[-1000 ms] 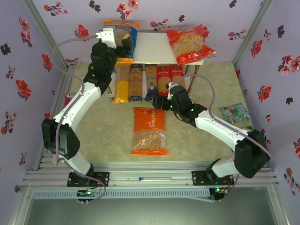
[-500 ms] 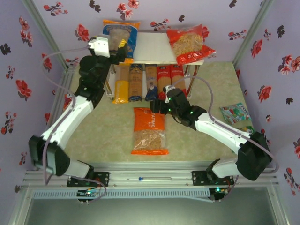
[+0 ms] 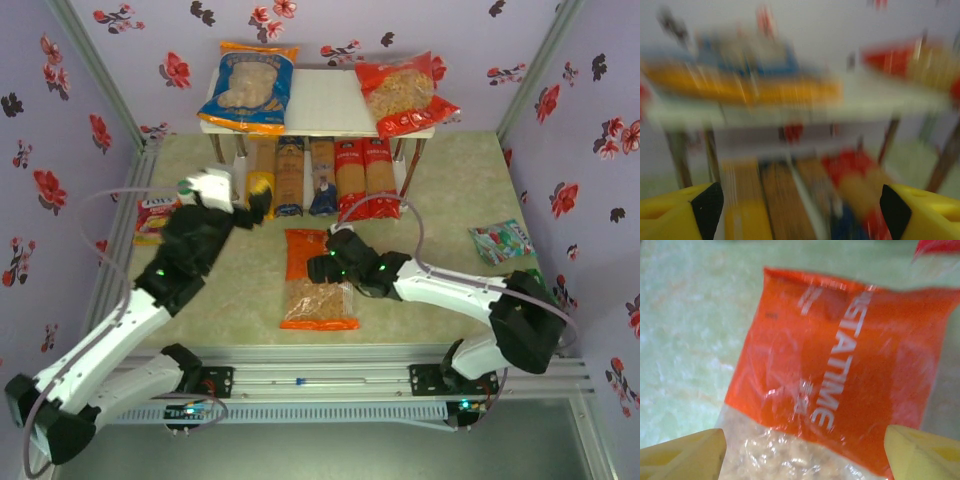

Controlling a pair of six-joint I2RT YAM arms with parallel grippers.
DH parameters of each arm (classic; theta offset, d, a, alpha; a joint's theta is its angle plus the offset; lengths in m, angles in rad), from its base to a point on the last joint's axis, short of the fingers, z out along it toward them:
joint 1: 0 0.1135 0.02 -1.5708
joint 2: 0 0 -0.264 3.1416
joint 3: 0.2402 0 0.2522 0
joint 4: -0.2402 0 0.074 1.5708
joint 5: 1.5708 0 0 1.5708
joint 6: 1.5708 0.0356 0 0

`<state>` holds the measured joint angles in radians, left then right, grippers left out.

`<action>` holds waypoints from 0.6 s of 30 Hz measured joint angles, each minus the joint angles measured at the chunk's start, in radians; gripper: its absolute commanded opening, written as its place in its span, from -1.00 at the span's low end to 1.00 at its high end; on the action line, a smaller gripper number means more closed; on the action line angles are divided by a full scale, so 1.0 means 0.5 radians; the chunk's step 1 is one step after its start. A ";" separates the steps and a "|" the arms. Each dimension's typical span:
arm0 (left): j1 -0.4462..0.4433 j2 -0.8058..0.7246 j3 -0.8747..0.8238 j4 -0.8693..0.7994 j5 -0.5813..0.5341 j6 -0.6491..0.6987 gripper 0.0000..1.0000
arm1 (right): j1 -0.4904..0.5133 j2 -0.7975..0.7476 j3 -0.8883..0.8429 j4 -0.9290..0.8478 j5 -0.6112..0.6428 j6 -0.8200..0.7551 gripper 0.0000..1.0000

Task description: Place and organize the pasta boxes and bags onto the shelf

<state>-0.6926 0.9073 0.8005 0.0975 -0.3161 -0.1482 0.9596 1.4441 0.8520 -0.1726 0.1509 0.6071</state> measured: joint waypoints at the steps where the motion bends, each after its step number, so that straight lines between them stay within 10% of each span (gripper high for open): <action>1: -0.036 0.005 -0.115 -0.056 -0.008 -0.047 0.69 | 0.029 0.027 -0.011 0.010 0.015 0.031 0.74; 18: -0.134 -0.465 -0.714 -0.291 -0.103 -0.451 0.75 | 0.134 0.604 0.287 0.043 0.228 0.397 0.98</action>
<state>-0.7593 0.6746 0.4435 -0.0479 -0.3676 -0.3737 1.0267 1.7462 0.9955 -0.1509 0.2649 0.8059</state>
